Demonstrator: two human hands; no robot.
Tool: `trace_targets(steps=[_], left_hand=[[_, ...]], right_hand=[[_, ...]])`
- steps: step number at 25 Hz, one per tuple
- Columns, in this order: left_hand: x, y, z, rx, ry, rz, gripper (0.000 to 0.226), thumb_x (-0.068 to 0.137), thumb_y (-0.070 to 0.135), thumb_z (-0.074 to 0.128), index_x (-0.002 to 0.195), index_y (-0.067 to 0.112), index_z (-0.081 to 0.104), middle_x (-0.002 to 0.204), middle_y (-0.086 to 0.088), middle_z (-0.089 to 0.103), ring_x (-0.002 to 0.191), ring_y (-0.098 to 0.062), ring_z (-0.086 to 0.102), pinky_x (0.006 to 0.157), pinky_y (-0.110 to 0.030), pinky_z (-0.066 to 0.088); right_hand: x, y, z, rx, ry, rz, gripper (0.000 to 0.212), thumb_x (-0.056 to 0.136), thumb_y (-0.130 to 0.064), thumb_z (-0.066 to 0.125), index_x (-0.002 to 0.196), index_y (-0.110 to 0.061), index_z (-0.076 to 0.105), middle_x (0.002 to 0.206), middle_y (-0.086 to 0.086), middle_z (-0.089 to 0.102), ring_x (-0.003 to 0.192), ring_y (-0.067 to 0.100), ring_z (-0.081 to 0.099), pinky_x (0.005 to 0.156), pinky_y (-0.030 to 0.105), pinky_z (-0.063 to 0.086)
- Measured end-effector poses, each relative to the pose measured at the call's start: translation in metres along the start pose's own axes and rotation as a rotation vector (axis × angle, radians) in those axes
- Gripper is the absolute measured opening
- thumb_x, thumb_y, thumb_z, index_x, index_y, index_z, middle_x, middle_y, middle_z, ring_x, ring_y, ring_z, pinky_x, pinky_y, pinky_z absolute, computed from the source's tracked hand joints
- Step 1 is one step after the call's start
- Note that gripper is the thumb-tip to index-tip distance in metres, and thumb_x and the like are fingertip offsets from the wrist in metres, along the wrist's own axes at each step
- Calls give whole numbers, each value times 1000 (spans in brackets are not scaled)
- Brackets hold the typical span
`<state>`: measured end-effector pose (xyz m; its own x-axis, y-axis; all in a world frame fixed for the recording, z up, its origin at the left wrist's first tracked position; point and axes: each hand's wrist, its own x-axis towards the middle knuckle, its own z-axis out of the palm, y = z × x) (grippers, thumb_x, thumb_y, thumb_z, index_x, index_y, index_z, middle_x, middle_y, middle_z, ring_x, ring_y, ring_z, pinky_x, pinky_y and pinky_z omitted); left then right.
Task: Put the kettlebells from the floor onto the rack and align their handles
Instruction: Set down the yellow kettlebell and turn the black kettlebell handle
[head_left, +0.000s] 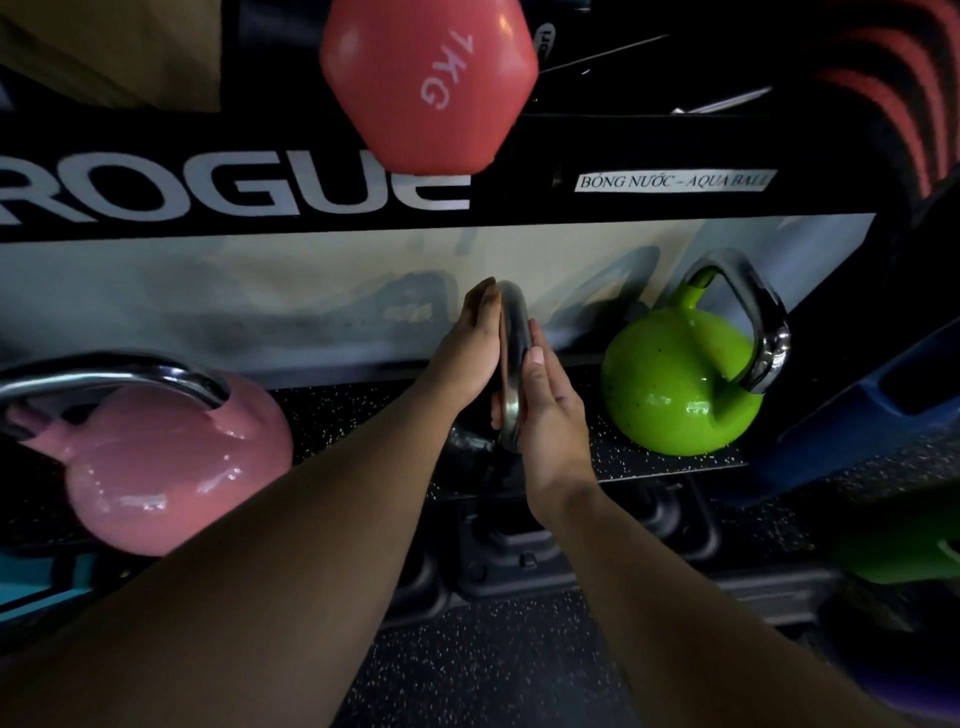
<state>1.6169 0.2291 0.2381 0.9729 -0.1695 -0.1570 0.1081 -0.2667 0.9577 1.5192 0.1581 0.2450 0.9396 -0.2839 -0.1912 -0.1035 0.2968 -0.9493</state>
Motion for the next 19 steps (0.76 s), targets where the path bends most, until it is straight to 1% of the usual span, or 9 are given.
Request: trace_targets(steps=[2, 4, 5, 7, 10, 13, 16, 17, 19], left_hand=[[-2, 0, 0, 7, -6, -8, 55, 101, 54, 18, 151, 33, 26, 156, -6, 36, 140, -25, 38, 116, -41, 27], [-3, -1, 1, -1, -4, -22, 56, 100, 57, 17, 151, 36, 25, 156, -6, 37, 139, -26, 39, 115, -42, 28], [-3, -1, 1, -1, -1, -28, 56, 99, 58, 17, 150, 38, 25, 156, -5, 38, 139, -26, 39, 113, -40, 28], [-3, -3, 1, -11, 10, -40, 56, 97, 61, 17, 149, 41, 26, 155, -4, 38, 139, -26, 40, 108, -35, 27], [-3, -5, 2, -32, 35, -57, 57, 94, 65, 20, 147, 45, 28, 154, -1, 41, 138, -26, 42, 110, -38, 29], [-3, -4, 5, -3, 64, -60, 61, 89, 70, 17, 145, 48, 29, 152, 1, 44, 135, -26, 45, 112, -43, 31], [-3, -4, 6, 5, 80, -50, 61, 89, 70, 16, 144, 48, 29, 150, 0, 47, 134, -26, 47, 113, -46, 32], [-2, -5, 6, 4, 81, -48, 61, 89, 70, 17, 145, 47, 28, 150, -1, 46, 134, -27, 46, 113, -45, 32], [-2, -5, 4, 6, 59, -60, 62, 88, 71, 17, 145, 48, 27, 151, -3, 45, 135, -28, 45, 111, -43, 32]], right_hand=[[0, -1, -1, 7, -3, 10, 39, 105, -33, 42, 143, -34, 51, 108, 8, 68, 75, 15, 56, 61, 23, 49], [0, 0, -2, 30, -20, 26, 39, 105, -33, 43, 143, -34, 51, 124, 4, 69, 85, 13, 61, 65, 24, 51], [0, 0, -3, 53, -34, 37, 39, 104, -33, 44, 143, -33, 51, 128, 2, 69, 90, 13, 63, 67, 24, 52], [3, 0, -6, 104, -62, 62, 39, 104, -32, 45, 142, -33, 52, 129, 1, 69, 97, 14, 64, 69, 25, 52], [6, 0, -11, 126, -98, 83, 38, 103, -33, 47, 141, -34, 53, 130, 2, 68, 96, 14, 63, 70, 28, 50], [9, -1, -14, 147, -125, 87, 39, 102, -33, 48, 140, -33, 54, 128, 6, 69, 86, 12, 63, 67, 27, 50], [10, -1, -16, 136, -147, 75, 40, 100, -34, 49, 140, -34, 55, 115, 10, 71, 73, 12, 62, 65, 28, 50], [11, -1, -17, 125, -155, 71, 40, 100, -35, 49, 140, -35, 54, 116, 9, 71, 75, 13, 62, 66, 29, 50], [9, -1, -17, 91, -157, 68, 39, 102, -36, 47, 141, -37, 53, 125, 3, 70, 87, 15, 65, 71, 30, 51]])
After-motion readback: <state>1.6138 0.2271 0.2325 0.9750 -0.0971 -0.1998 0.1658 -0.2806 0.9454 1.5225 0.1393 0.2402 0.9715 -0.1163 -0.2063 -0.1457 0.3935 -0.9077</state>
